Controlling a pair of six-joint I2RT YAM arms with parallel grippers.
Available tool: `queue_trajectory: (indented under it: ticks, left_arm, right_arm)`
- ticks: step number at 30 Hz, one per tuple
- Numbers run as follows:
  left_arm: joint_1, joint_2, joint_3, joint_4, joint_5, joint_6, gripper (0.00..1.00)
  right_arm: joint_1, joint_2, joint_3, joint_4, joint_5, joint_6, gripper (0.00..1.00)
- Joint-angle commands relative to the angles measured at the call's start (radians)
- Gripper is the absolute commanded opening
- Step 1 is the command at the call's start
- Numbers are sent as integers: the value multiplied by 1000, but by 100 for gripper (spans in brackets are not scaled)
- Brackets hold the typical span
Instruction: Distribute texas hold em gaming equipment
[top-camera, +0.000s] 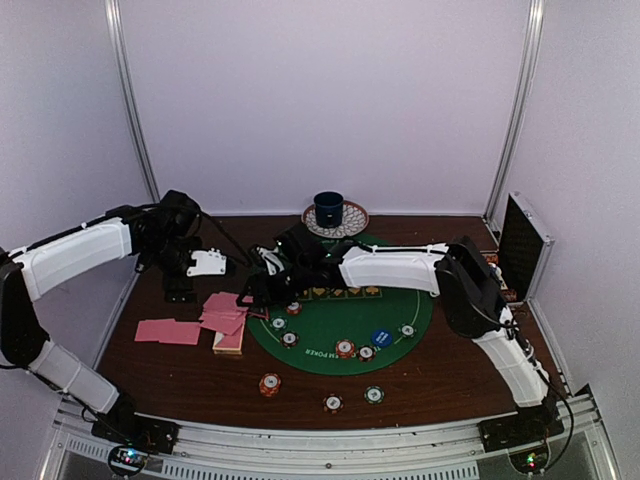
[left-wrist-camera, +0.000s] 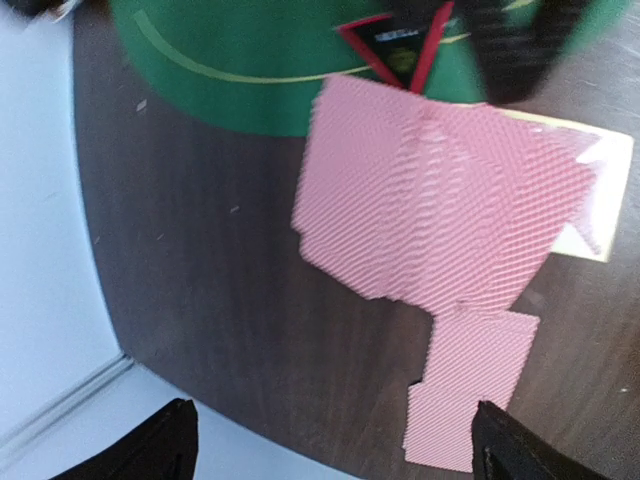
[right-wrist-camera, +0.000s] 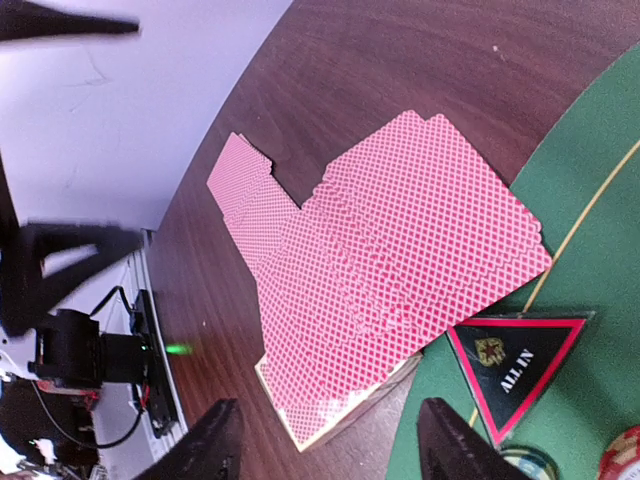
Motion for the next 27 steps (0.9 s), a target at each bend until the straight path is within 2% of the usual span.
queue_trajectory:
  ticks: [1,3,6,8,10,13,16,19,22,27]
  left_arm:
    - [77,-25,66,168,-138,-151,98]
    - [95,-8,97,129,-90,-149,98]
    - [95,56,143,22,12,-113,97]
    - [95,103,165,-45,85,-66,98]
    - [106,145,194,-73,165,-39,98]
    - [148,203,245,-14,272,-74,98]
    - [159,296,309,27,263,-126,92]
    - [159,363,300,148,214,-173,89]
    - [160,407,284,252,189,-225,89]
    - [160,503,306,288,165,-280,88]
  right_arm:
    - [-4,-131,-89,-11,86,20,71]
    - [-3,-145,-107,-20,88,69,78]
    - [4,-138,-103,-32,83,152,80]
    - [5,-128,-68,-99,106,186,80]
    - [-5,-123,-65,-91,108,252,81]
    - [-13,-110,-107,1,70,437,81]
    - [-5,-99,-177,152,40,622,78]
    - [12,-70,-207,272,21,772,76]
    - [37,-47,-183,255,57,830,71]
    - [58,-19,-166,267,128,930,70]
